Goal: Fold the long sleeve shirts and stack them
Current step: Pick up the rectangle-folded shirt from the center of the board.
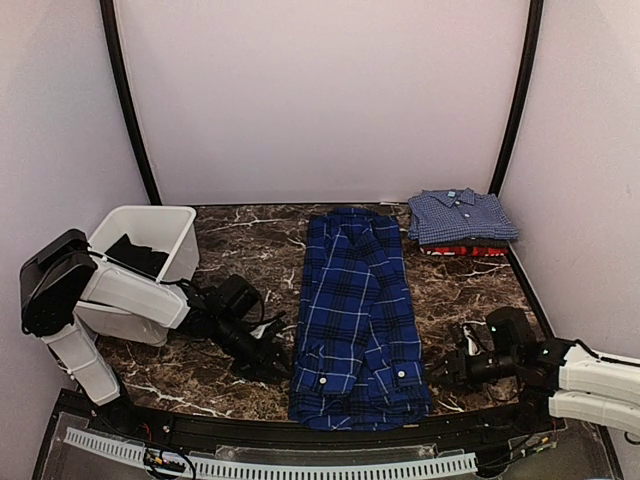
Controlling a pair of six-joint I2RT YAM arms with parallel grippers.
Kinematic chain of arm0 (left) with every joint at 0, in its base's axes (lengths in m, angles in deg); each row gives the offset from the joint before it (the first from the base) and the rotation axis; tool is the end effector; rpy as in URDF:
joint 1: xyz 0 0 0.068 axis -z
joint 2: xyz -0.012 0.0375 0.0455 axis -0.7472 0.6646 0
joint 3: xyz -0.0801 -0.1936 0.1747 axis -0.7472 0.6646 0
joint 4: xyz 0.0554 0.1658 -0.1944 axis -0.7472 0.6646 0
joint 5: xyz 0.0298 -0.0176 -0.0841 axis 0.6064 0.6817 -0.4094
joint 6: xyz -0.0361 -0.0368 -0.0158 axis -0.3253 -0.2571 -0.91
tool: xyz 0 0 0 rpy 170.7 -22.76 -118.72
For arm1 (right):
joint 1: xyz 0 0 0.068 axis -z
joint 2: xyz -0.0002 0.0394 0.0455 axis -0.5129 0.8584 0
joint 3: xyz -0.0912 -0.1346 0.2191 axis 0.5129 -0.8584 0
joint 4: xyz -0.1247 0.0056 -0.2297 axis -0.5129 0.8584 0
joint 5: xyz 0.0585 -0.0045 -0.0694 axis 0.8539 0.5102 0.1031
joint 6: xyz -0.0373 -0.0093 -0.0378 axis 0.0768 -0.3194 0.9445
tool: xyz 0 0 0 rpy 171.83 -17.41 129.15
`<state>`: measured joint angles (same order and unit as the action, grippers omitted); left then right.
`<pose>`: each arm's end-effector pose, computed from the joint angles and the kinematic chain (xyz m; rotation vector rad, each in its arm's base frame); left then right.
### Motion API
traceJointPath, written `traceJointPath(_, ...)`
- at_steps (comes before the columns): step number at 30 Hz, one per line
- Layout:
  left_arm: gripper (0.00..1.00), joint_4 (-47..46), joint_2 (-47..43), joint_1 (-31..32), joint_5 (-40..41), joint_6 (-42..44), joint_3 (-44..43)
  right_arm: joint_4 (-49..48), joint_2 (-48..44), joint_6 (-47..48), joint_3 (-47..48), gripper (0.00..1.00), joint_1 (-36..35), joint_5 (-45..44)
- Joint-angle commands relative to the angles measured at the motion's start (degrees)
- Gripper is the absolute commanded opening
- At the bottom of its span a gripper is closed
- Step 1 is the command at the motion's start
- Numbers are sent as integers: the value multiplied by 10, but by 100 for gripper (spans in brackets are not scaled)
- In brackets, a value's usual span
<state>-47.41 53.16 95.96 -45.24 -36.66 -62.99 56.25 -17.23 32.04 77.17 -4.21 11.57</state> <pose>0.1766 -0.2284 0.1281 -0.2768 -2.6992 1.2713 0.0916 0.0860 0.1176 0.1045 2.6628 1.2502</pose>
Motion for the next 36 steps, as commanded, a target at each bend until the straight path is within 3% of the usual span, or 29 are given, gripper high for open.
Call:
traceJointPath(1, 41, -24, 6, 11, -7, -20, 10, -21, -5, -38, -27, 48, -25, 0)
traceJointPath(23, 30, -77, 47, 39, -14, -70, 2, -119, 59, -63, -40, 34, -44, -9)
traceJointPath(36, 13, -143, 44, 39, -40, -120, 33, -200, 94, -107, -47, 26, -101, -40)
